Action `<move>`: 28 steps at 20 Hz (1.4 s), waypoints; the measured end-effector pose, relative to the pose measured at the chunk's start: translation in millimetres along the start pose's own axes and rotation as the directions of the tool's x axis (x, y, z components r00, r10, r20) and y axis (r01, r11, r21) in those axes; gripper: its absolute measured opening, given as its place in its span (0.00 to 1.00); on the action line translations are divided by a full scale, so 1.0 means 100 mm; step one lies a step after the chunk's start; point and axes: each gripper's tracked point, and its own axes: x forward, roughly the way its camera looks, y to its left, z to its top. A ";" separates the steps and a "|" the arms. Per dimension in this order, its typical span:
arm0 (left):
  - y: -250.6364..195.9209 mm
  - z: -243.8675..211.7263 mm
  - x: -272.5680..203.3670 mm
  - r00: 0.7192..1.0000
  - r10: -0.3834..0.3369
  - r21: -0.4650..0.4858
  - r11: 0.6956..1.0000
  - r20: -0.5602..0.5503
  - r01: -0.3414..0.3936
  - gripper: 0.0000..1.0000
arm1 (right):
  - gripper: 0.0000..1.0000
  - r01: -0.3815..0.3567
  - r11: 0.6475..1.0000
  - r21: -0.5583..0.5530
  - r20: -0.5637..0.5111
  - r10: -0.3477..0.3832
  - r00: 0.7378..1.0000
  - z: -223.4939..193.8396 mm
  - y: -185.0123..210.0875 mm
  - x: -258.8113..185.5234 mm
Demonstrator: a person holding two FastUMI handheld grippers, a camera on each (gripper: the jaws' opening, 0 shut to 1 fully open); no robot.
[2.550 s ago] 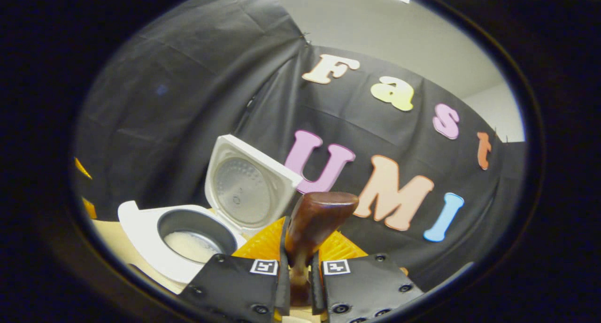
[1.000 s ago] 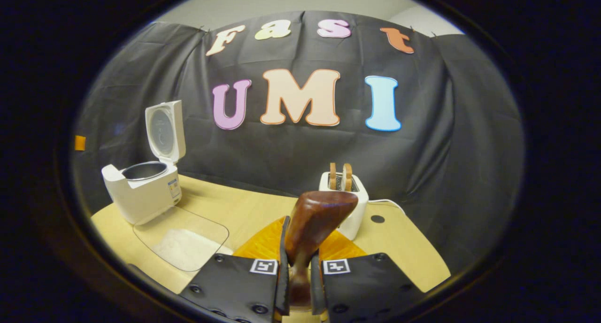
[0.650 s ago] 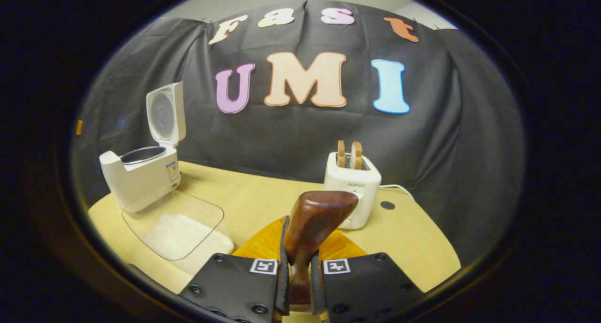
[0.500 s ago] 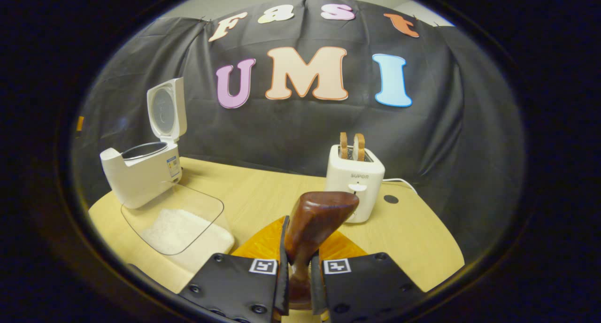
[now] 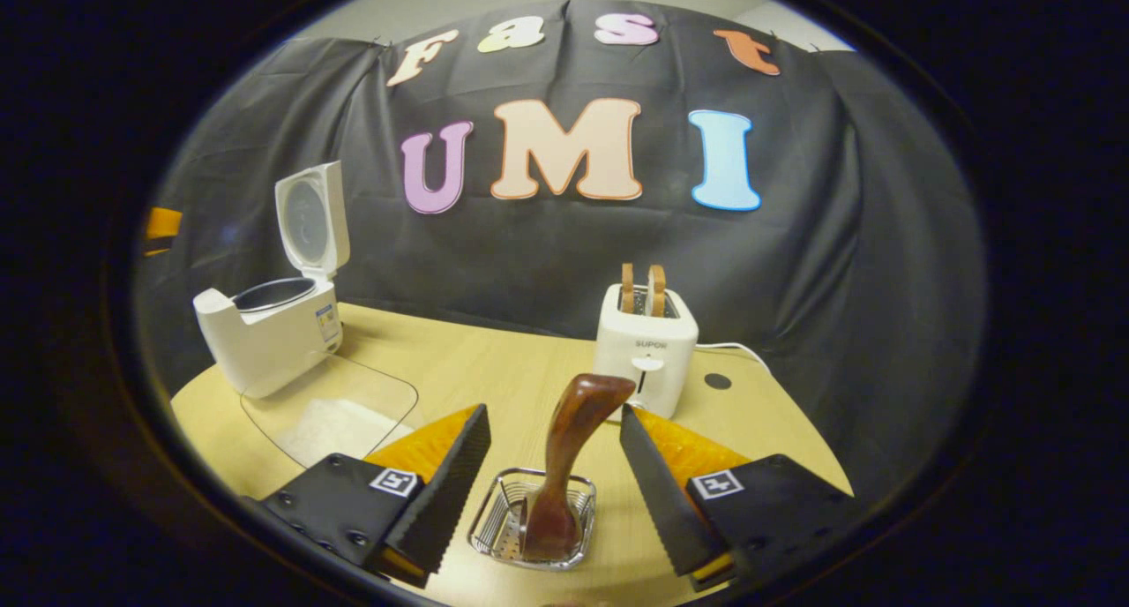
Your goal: Close the left gripper, press the button to open the rice cooker; take a wooden spoon from the chopstick holder with the right hand, scoop a spoonful of rice and pour it into the rice cooker, then put the wooden spoon back into the chopstick holder.
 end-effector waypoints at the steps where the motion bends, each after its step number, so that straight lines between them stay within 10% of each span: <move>1: 0.03 0.07 0.07 1.000 -0.010 -0.007 1.000 0.006 0.010 0.94 | 0.94 0.020 1.000 -0.010 0.012 -0.020 1.000 0.05 -0.03 -0.06; 14: 0.63 1.13 1.30 0.984 -0.175 -0.003 0.985 0.041 0.175 0.96 | 0.94 0.131 0.991 0.025 0.018 -0.131 0.991 0.56 0.81 -0.84; 28: 0.63 1.68 3.01 0.982 -0.187 0.106 0.977 0.030 0.183 0.90 | 0.94 0.159 0.985 0.073 -0.043 -0.156 0.987 0.51 1.99 -1.55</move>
